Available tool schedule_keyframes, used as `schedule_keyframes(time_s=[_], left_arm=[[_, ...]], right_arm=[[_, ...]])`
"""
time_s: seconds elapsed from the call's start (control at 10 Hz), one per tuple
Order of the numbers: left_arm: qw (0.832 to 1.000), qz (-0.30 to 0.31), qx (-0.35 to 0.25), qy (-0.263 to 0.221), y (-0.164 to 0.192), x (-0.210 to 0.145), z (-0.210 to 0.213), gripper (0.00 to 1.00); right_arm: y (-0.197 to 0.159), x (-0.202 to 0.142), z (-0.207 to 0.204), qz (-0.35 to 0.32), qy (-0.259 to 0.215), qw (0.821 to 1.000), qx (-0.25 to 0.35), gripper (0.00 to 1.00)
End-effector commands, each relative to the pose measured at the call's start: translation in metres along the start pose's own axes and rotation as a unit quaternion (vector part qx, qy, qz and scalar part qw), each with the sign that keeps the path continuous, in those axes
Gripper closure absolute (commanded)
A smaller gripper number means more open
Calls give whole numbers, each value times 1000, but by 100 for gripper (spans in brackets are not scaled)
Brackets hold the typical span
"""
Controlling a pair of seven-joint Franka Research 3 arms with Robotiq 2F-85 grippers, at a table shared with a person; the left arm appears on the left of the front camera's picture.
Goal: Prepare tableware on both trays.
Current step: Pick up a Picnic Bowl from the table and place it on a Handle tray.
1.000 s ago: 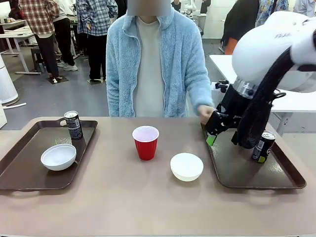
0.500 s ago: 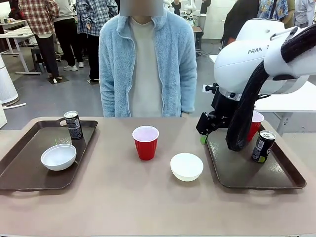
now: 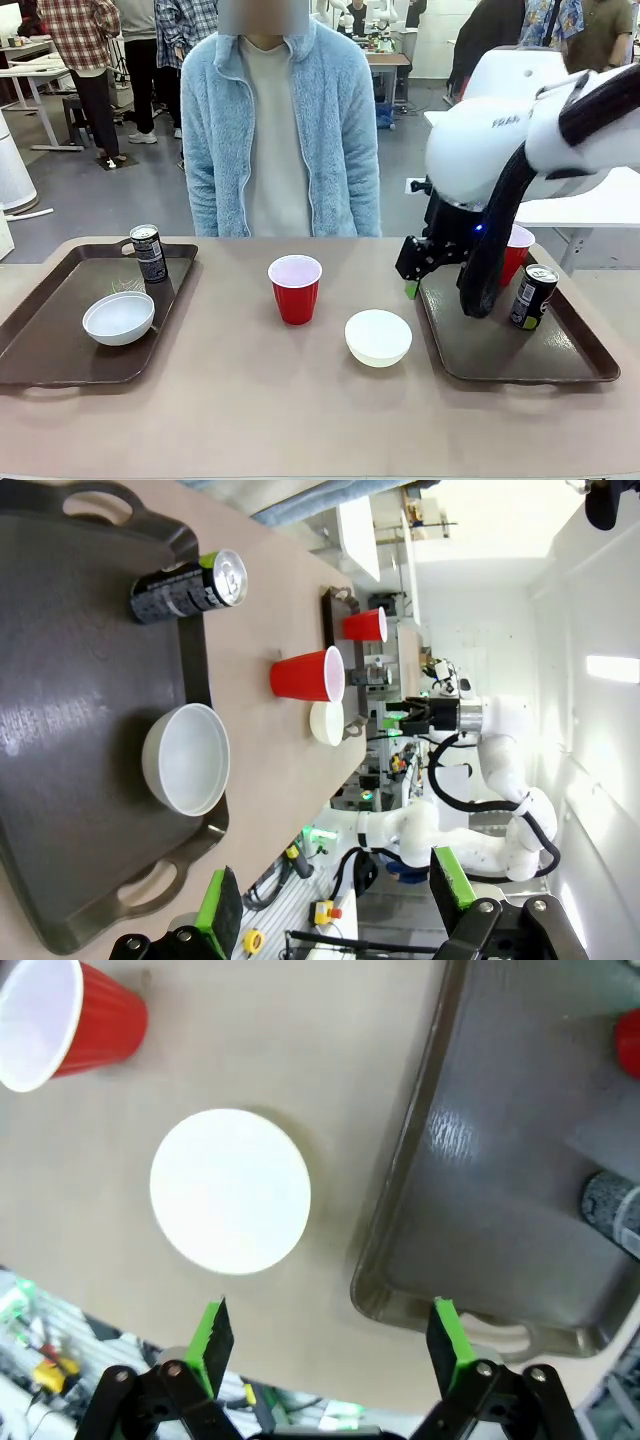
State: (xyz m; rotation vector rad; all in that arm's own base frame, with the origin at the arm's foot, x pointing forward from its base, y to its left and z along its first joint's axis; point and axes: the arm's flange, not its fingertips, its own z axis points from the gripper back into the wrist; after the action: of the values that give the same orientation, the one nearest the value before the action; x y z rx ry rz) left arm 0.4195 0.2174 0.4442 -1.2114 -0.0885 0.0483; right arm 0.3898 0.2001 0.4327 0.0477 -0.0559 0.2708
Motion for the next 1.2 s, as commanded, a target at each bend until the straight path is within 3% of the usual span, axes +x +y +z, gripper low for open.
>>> schedule_keyframes(time_s=[0.0, 0.3, 1.1], left_arm=[[1000, -1, -4, 1, -1, -1, 2, 0], [1000, -1, -4, 1, -1, -1, 2, 0], [1000, -1, -4, 1, -1, -1, 2, 0]], right_arm=[[16, 19, -18, 16, -16, 999, -34, 0], [25, 38, -44, 56, -16, 998, -16, 0], [31, 47, -85, 106, 27, 994, 28, 0]])
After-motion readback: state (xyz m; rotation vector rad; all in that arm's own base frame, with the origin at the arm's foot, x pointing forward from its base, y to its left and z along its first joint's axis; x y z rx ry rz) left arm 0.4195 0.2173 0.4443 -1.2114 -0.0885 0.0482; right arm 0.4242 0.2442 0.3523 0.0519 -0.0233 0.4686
